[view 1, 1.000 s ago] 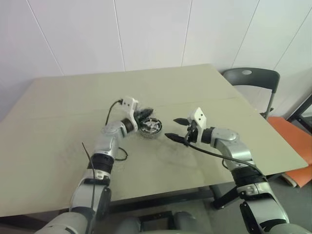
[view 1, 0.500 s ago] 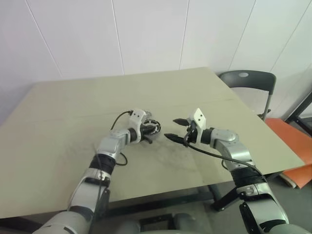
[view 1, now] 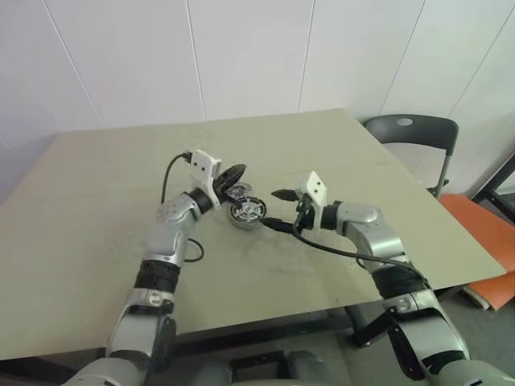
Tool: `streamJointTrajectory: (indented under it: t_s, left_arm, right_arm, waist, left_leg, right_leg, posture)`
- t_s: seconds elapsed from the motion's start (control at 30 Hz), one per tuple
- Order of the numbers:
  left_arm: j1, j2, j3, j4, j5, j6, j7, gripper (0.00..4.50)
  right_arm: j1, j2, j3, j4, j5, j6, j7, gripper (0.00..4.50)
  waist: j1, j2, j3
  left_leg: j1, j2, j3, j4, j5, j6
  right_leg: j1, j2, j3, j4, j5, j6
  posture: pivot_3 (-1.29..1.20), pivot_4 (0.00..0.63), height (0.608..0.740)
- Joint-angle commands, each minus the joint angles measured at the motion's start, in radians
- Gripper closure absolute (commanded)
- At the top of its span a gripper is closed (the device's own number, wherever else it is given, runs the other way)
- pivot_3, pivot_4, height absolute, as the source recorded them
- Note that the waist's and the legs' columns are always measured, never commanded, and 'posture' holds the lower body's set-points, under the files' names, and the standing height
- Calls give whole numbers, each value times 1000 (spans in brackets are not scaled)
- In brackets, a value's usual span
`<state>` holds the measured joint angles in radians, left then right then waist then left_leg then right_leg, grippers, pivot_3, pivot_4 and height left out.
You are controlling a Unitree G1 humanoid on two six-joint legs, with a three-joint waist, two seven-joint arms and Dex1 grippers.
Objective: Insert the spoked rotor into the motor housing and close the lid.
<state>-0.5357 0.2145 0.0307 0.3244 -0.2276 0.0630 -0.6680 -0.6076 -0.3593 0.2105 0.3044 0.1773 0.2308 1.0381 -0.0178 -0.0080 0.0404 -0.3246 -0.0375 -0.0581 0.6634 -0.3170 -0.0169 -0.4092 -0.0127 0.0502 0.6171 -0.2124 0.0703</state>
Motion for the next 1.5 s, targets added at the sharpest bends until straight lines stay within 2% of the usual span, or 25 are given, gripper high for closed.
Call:
streamJointTrajectory:
  t_s: [0.03, 0.17, 0.3, 0.6, 0.8, 1.0, 1.2, 1.5]
  left_arm:
    - [63, 39, 7, -82, -14, -20, -35, 4486]
    - [194, 129, 37, -158, -14, -40, -63, 4486]
    - [299, 199, 65, -210, -7, -70, -59, 4486]
    - [467, 214, 82, -358, -50, -71, -60, 4486]
    - [484, 188, 74, -379, -80, -47, -51, 4486]
    - [453, 173, 68, -332, -79, -54, -45, 4486]
    - [408, 169, 60, -285, -74, -58, -55, 4486]
    - [386, 171, 61, -261, -70, -65, -61, 4486]
  right_arm:
    - [-71, -34, 53, -33, -46, -45, 67, 0]
    - [-166, -82, 144, 28, -142, -152, 158, 0]
    - [-260, -100, 220, 114, -258, -287, 179, 0]
    - [-435, -113, 379, 410, -563, -615, 76, 0]
    - [-558, -71, 433, 604, -682, -743, -8, 0]
    - [-644, 12, 456, 757, -760, -781, -109, 0]
    - [-657, 68, 466, 846, -811, -793, -163, 0]
    - [-645, 91, 471, 898, -842, -808, -174, 0]
  waist:
    - [2, 0, 0]
    - [0, 1, 1]
    - [1, 1, 1]
    - [3, 2, 2]
    - [-1, 4, 3]
    - [-4, 4, 3]
    - [-2, 4, 3]
    - [-6, 5, 3]
  left_leg:
    - [0, 0, 0, 0, 0, 0]
    - [0, 0, 0, 1, 0, 0]
    - [0, 0, 0, 0, 0, 0]
    - [0, 0, 0, 0, 0, 0]
    - [0, 0, 0, 0, 0, 0]
    - [1, 0, 0, 0, 0, 0]
    - [0, 0, -1, 0, 0, 0]
    - [-1, 0, -1, 0, 0, 0]
  right_leg:
    - [0, 0, 0, 0, 0, 0]
    - [0, 0, 0, 1, 0, 0]
    - [0, 0, -1, 0, 0, 0]
    - [0, -3, -1, -1, -2, -3]
    - [0, -3, -1, 1, -2, -4]
    - [0, -2, 0, 1, -2, -5]
    - [0, -3, -1, 1, -2, -5]
    - [-2, -2, 0, 2, -2, -4]
  posture:
    - [0, 0, 740]
    - [0, 0, 740]
    - [0, 0, 740]
    - [0, 0, 740]
    - [0, 0, 740]
    - [0, 0, 740]
    - [0, 0, 740]
    - [0, 0, 740]
